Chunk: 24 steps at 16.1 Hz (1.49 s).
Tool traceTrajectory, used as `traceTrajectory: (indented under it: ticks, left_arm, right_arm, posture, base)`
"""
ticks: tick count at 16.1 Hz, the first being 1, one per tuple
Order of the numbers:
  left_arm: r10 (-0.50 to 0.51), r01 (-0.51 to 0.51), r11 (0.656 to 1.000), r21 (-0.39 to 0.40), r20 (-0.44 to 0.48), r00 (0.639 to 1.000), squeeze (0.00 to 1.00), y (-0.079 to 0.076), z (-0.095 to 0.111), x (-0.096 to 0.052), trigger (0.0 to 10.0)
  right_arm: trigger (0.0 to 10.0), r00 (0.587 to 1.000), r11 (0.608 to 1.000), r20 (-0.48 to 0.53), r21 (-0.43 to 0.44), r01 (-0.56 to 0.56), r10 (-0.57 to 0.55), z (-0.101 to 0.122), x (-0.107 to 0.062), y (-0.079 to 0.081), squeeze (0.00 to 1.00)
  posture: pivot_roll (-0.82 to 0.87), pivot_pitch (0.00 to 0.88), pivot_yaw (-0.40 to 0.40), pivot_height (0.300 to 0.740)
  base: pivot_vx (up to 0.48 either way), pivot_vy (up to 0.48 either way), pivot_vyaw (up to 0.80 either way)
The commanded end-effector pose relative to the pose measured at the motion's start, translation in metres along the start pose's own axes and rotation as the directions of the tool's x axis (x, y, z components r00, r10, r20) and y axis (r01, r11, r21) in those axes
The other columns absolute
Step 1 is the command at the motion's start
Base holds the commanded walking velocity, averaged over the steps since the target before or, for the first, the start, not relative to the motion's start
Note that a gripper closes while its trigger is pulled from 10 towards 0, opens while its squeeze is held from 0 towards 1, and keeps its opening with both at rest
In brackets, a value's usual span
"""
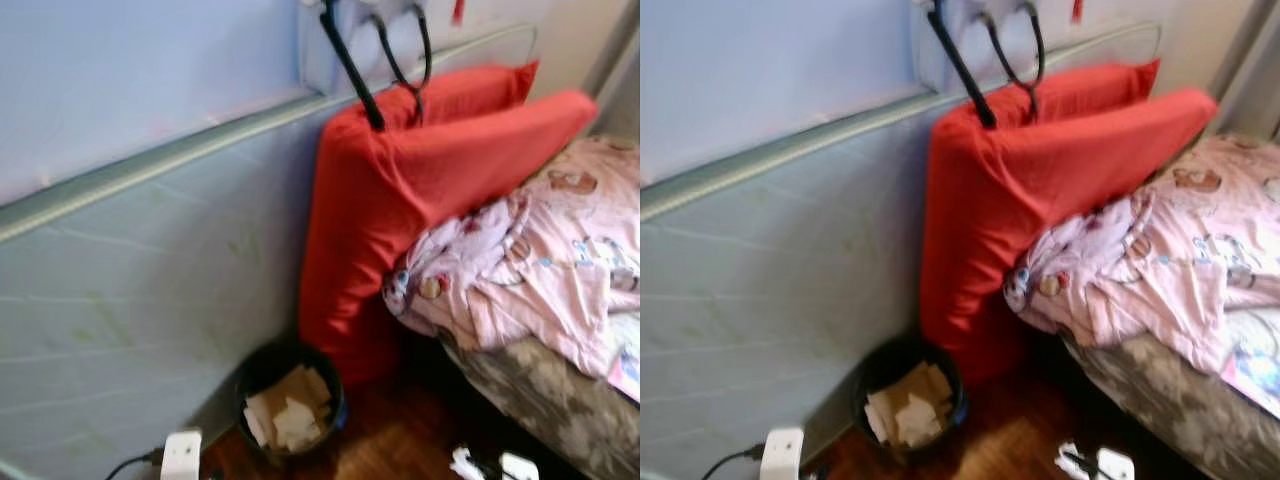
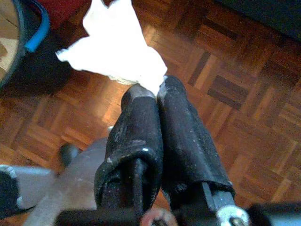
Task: Clean up the room
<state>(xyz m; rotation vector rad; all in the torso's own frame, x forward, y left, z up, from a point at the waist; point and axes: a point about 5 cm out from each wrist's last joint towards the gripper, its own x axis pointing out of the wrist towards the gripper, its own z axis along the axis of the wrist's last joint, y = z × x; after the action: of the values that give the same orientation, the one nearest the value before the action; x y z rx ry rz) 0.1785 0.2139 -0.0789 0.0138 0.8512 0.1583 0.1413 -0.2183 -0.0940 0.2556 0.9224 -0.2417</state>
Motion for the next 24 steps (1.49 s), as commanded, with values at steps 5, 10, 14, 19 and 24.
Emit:
traceTrajectory:
  ticks: [5, 10, 14, 19, 24]
  left_arm:
    - [0.018, -0.018, 1.000, 0.014, -0.002, 1.000, 0.00, 0.0074, -0.0007, -0.0007, 10.0]
    - [0.015, -0.015, 1.000, 0.011, 0.007, 1.000, 0.00, 0.0066, 0.0014, -0.0002, 10.0]
    - [0.016, -0.016, 1.000, 0.013, 0.011, 1.000, 0.00, 0.0060, 0.0023, 0.0000, 10.0]
    - [0.024, -0.024, 1.000, 0.013, 0.017, 1.000, 0.00, 0.0075, 0.0040, 0.0003, 10.0]
    - [0.022, -0.022, 1.000, 0.011, 0.022, 1.000, 0.00, 0.0063, 0.0058, 0.0008, 10.0]
  right_arm:
    - [10.0, 1.000, 1.000, 0.002, -0.001, -0.020, 0.020, 0.0016, 0.0015, 0.0065, 0.00]
    - [10.0, 0.999, 0.999, 0.006, -0.026, -0.037, 0.037, 0.0030, 0.0018, 0.0078, 0.00]
    - [10.0, 0.999, 0.999, 0.005, -0.024, -0.046, 0.046, 0.0026, 0.0018, 0.0086, 0.00]
    - [10.0, 0.999, 0.998, 0.001, -0.026, -0.052, 0.052, 0.0023, 0.0018, 0.0093, 0.00]
    - [10.0, 0.998, 0.998, 0.001, -0.026, -0.055, 0.055, 0.0025, 0.0019, 0.0097, 0.00]
  posture:
    - [0.07, 0.000, -0.026, 0.713]
    - [0.07, 0.000, -0.025, 0.713]
    - [0.08, 0.000, -0.025, 0.713]
    - [0.08, 0.000, -0.024, 0.713]
    - [0.08, 0.000, -0.024, 0.713]
  base:
    - [0.000, 0.052, 0.00]
    - [0.000, 0.000, 0.32]
    - [0.000, 0.000, 0.79]
    - [0.000, 0.000, 0.79]
    - [0.000, 0.000, 0.80]
